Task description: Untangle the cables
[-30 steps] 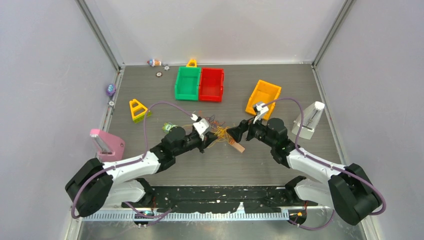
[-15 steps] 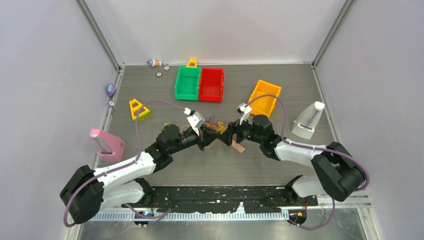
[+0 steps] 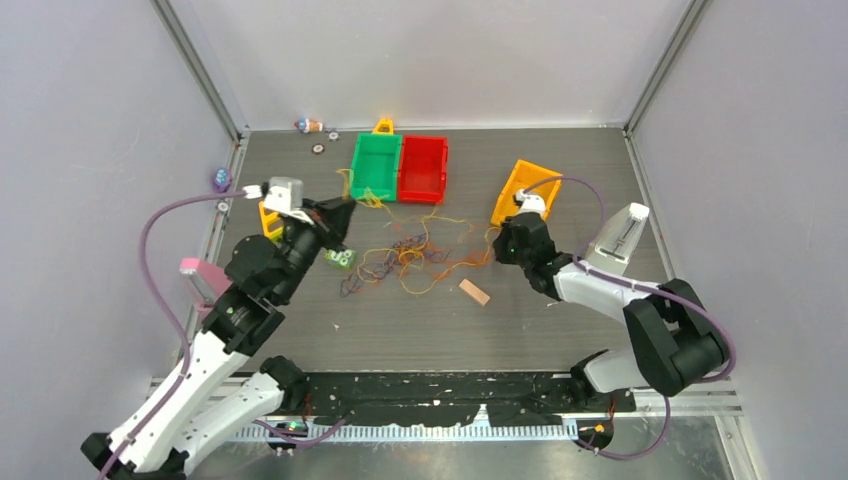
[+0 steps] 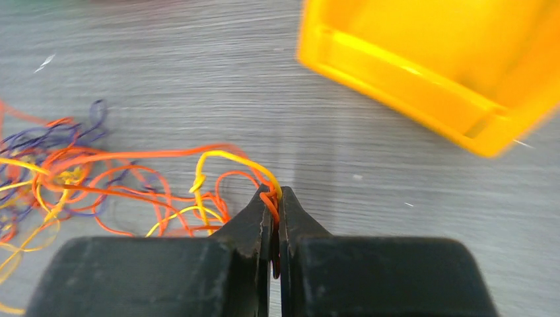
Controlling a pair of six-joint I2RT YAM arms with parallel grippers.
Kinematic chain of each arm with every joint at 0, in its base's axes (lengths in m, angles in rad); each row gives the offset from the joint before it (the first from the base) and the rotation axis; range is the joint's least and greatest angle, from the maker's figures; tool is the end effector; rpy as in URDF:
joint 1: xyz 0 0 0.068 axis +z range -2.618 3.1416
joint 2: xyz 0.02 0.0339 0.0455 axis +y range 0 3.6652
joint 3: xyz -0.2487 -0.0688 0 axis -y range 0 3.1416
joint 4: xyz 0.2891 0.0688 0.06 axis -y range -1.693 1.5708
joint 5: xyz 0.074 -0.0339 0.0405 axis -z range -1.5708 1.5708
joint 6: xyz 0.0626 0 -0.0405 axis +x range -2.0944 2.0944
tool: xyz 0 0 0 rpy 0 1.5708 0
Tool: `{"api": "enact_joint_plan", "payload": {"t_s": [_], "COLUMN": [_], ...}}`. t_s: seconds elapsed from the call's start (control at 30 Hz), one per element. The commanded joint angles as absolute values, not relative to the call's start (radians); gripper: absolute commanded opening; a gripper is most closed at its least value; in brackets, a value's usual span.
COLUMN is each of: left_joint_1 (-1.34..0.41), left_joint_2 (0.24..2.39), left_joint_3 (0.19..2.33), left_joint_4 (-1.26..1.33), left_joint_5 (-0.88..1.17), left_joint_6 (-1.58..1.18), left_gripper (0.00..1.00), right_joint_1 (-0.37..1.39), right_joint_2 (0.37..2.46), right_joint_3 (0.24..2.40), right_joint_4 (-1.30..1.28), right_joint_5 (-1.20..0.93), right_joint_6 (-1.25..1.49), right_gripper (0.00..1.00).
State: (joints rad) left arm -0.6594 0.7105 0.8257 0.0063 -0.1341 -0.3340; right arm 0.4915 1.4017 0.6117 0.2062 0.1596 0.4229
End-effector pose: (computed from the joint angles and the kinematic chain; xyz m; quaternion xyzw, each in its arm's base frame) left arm 0.2002 -0.1446 0.3850 0.0576 0.6608 -0.3169 0.6779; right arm 0.3023 0.1505 0.1207 0.0076 0.8787 0.1455 0.4547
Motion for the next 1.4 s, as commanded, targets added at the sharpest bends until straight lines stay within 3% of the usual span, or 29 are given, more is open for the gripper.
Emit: {"api": "enact_joint_plan", "payload": {"t_s": [0.0,0.13,0.37,0.5,0.73,0.77,0.93,0.97,1.0,1.07,1.13,1.37], "left_joint_1": [-0.545,-0.47,-0.466,-0.466,-0.438,-0.435,-0.426,-0.423,-0.418,-0.409,-0.4,-0.374], "left_joint_2": [0.67,0.719,0.818,0.868,0.868,0.878,0.916,0.932,0.954,1.002,1.053,1.223], "left_joint_3": [0.8,0.835,0.99,1.056,0.954,0.974,1.026,1.029,1.038,1.065,1.1,1.214], "left_joint_4": [-0.136,-0.182,-0.316,-0.447,-0.398,-0.42,-0.42,-0.403,-0.386,-0.356,-0.329,-0.217], "left_joint_5": [-0.344,-0.369,-0.342,-0.329,-0.122,-0.117,-0.126,-0.13,-0.129,-0.129,-0.129,-0.159], "left_joint_6": [-0.373,-0.38,-0.411,-0.347,-0.401,-0.395,-0.35,-0.348,-0.348,-0.341,-0.325,-0.398], "left_gripper": [0.0,0.0,0.0,0.0,0.0,0.0,0.0,0.0,0.0,0.0,0.0,0.0], "right_joint_1": [0.45,0.449,0.449,0.45,0.443,0.443,0.443,0.442,0.443,0.443,0.443,0.444], "right_joint_2": [1.318,1.256,1.277,1.279,1.263,1.258,1.236,1.223,1.213,1.172,1.125,1.005], "right_joint_3": [0.582,0.545,0.472,0.5,0.533,0.523,0.53,0.526,0.512,0.482,0.454,0.389], "right_joint_4": [0.138,0.155,0.331,0.283,0.126,0.155,0.149,0.163,0.172,0.199,0.221,0.276], "right_joint_5": [0.301,0.354,0.132,0.091,0.166,0.142,0.114,0.105,0.089,0.086,0.091,0.051], "right_joint_6": [0.482,0.463,0.395,0.377,0.364,0.362,0.336,0.335,0.332,0.333,0.333,0.304], "right_gripper": [0.06,0.05,0.09,0.09,0.15,0.21,0.29,0.43,0.7,0.94,0.99,0.95]}}
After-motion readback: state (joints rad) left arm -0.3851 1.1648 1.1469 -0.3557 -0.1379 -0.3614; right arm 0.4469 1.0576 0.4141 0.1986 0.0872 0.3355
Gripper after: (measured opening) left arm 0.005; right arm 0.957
